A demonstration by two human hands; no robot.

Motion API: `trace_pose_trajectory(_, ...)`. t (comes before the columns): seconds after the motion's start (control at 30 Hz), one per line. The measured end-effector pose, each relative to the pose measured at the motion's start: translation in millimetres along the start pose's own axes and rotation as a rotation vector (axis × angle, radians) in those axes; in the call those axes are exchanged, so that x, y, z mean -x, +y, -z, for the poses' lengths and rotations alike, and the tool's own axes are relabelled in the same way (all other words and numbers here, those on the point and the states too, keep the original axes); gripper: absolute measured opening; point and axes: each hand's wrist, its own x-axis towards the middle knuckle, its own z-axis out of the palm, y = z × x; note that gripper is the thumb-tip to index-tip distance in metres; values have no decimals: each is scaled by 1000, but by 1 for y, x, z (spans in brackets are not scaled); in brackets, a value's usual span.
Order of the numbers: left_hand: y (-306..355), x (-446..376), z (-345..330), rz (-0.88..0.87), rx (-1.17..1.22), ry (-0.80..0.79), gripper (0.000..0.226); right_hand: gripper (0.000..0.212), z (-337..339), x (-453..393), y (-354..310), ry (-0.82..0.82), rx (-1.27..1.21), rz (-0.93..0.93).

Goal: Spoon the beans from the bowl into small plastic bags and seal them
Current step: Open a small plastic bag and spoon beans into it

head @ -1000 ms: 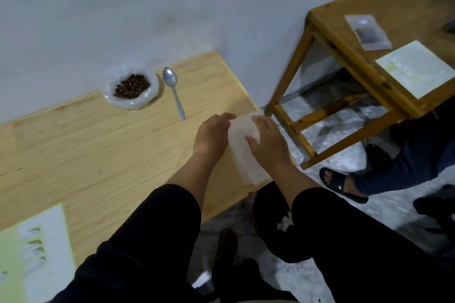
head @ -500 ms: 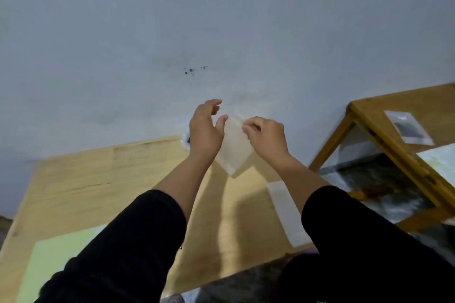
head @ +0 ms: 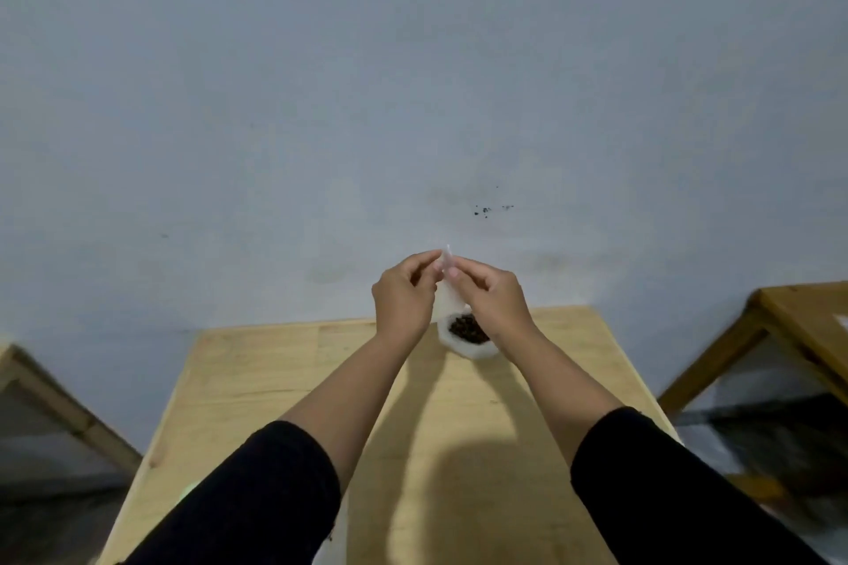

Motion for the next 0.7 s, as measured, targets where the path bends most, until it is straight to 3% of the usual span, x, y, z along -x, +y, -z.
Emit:
trace_pose_trajectory(0.17,-4,-9,23,96,138,-26,6,25,-22,-2,-4,-34,-89,22)
trace_pose_trajectory(0.37,-10,-14,28,189,171,-2,14,23,-30,-8,-2,-17,-10,38)
trace_pose_trajectory(0.5,-12,-16,21,186,143,13,22,15,-32,-15,0,88,118,74)
trace_pose_trajectory(0.7,-3,-22,0,129,36,76,19,20,-21,-25,2,112,149,137)
